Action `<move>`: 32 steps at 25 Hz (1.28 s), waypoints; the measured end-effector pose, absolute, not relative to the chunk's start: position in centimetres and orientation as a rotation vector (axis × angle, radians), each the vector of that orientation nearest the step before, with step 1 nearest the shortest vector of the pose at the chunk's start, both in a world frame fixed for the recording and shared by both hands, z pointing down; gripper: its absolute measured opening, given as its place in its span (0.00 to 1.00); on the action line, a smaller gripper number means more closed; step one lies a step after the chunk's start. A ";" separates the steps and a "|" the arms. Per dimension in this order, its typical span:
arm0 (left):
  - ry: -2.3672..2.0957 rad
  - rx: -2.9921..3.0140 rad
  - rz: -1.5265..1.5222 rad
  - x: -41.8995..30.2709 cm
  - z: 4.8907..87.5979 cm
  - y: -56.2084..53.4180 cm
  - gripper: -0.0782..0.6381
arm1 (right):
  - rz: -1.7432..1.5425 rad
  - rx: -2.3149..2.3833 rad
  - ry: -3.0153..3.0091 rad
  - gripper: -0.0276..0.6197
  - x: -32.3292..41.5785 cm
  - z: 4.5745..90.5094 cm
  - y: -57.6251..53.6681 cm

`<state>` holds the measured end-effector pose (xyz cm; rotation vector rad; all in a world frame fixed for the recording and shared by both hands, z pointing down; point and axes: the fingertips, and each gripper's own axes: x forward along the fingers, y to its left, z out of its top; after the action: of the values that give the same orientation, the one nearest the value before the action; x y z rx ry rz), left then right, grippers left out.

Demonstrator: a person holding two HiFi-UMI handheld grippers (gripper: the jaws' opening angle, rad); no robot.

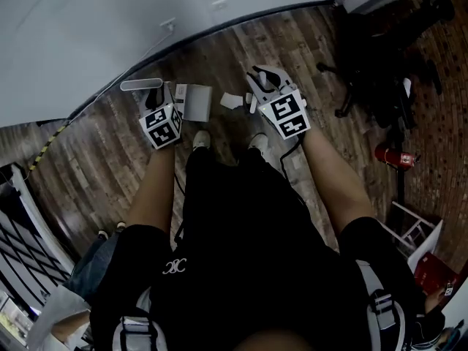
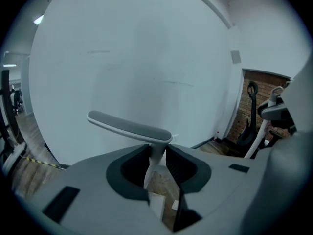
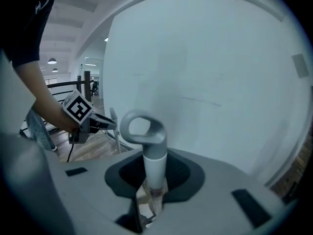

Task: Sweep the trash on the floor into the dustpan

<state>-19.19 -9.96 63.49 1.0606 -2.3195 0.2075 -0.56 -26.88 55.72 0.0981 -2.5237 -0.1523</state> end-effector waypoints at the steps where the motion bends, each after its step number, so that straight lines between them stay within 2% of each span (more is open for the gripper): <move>1: -2.310 1.072 0.188 -19.1 63.6 -9.9 0.24 | -0.162 0.057 -2.522 0.17 -1.7 55.9 -26.0; 9: -2.260 1.154 0.137 -19.4 63.9 -9.1 0.24 | -0.183 -0.343 -2.518 0.17 -8.9 55.5 -17.0; 17: -2.236 1.171 0.074 -20.7 64.0 -8.0 0.25 | -0.145 -0.466 -2.583 0.17 -12.6 53.0 -12.2; 24: -2.209 1.190 0.080 -21.0 64.1 -7.6 0.25 | -0.106 -0.396 -2.626 0.17 -12.3 50.5 -12.7; 32: -2.222 1.120 0.154 -21.4 64.1 -7.3 0.25 | 0.045 -0.114 -2.716 0.17 -8.2 46.3 -17.7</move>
<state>-21.43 -7.30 64.09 1.1201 -2.2217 0.1542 -8.18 -17.74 46.32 -0.1142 -2.7157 0.0448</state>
